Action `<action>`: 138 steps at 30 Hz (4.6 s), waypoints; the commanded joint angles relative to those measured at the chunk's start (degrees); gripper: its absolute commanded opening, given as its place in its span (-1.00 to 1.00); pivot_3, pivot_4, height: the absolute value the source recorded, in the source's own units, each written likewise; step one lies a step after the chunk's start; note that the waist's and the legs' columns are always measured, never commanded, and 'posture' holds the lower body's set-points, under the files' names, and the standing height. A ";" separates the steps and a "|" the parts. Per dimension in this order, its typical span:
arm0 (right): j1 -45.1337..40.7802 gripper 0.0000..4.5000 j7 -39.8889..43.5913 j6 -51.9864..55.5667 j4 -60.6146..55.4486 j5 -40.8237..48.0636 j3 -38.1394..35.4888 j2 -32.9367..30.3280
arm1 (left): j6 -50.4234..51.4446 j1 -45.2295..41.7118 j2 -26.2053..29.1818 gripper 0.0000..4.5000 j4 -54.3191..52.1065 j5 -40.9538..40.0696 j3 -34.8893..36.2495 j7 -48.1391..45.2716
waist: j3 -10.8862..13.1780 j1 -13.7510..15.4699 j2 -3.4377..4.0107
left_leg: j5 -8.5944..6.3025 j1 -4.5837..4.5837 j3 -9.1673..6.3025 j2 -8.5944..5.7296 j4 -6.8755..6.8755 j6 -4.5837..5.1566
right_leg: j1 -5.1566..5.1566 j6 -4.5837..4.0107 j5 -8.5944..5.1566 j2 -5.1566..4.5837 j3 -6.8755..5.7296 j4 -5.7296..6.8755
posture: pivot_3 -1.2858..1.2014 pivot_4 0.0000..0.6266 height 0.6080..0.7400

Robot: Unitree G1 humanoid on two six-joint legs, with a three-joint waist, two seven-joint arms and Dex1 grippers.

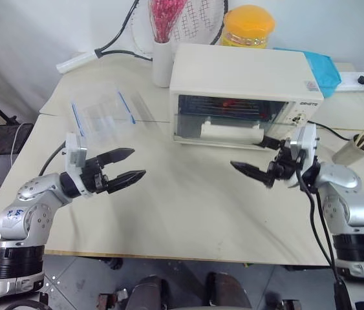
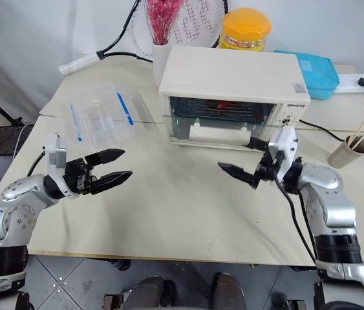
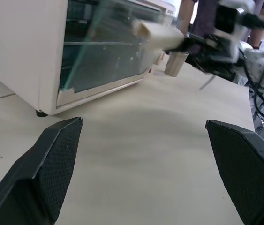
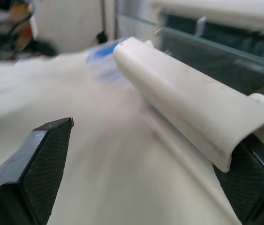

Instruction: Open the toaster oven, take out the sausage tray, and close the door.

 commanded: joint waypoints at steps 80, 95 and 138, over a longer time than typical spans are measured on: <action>-25.26 -0.81 -57.36 -11.00 22.53 -63.56 23.97 7.85 | -21.67 -8.42 -12.16 1.00 11.20 15.04 -8.47 1.27 | 0.10 -1.41 -0.04 | 0.05 -0.37 -0.45 0.03 0.38 -0.06 | 0.03 0.04 0.02 -0.06 -0.68 0.09 | 0.03 -0.52 1.00; -25.24 -0.98 -54.96 -14.28 17.48 -64.78 22.99 6.45 | -30.98 -35.46 -21.94 1.00 40.70 18.41 -8.95 1.81 | 0.11 -1.45 -0.11 | 0.09 -1.02 -0.50 0.02 0.46 -0.03 | -0.54 0.04 0.02 -0.03 -0.91 0.15 | 0.03 -0.52 1.00; 9.02 -0.98 -31.62 -16.39 -28.12 -62.44 17.61 -3.64 | 59.19 -28.29 -22.86 0.43 15.23 -18.39 22.72 41.12 | 0.13 0.12 -0.16 | 0.24 -0.97 -0.52 -0.04 0.65 -0.14 | -0.63 0.04 0.02 -0.04 -0.47 0.50 | 0.03 -0.52 1.00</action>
